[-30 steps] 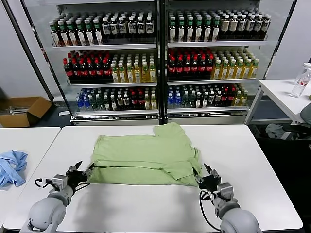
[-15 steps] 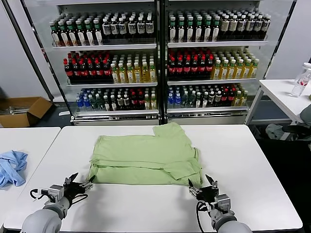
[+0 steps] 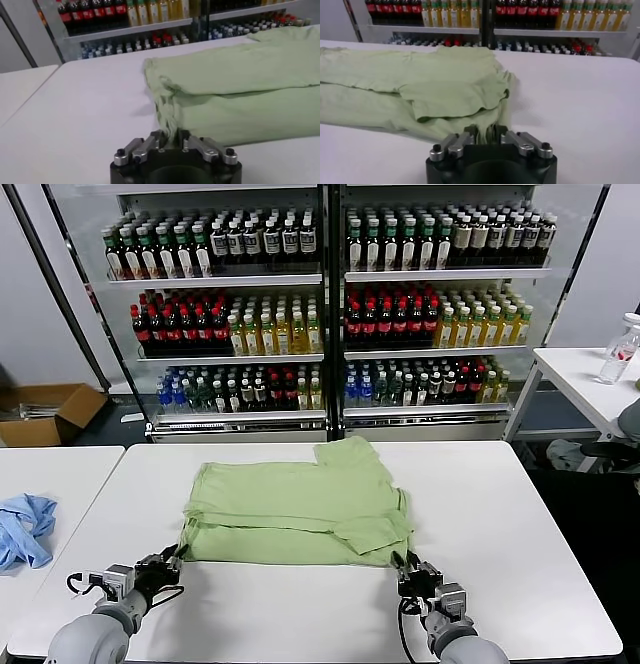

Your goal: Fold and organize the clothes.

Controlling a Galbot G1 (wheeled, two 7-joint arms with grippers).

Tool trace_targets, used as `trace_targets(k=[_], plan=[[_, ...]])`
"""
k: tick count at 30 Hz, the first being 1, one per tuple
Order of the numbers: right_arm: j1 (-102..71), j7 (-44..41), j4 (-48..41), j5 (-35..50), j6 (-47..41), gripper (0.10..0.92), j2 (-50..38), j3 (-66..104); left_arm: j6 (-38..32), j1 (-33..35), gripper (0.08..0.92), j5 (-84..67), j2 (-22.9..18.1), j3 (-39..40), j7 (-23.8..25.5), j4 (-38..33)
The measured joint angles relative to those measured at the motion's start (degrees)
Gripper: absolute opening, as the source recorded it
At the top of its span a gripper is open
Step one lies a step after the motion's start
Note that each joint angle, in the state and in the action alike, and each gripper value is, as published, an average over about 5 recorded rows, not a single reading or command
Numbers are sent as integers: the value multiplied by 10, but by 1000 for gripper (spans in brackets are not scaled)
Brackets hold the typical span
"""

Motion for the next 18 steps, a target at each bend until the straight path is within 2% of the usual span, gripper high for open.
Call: trace_targets(k=[3,8,18], plan=[[-9,-4,11,7,-3,113,-5,7,-1,5,94,-3,-1,-2,3,-4],[-41,-14,46,17,-6,113,-18,34,4,26,90,-17,1,-13,2,-25],[-146,-34,120,1,2,113,-28,77,23,122,90,-49,7,-72,9,-115]])
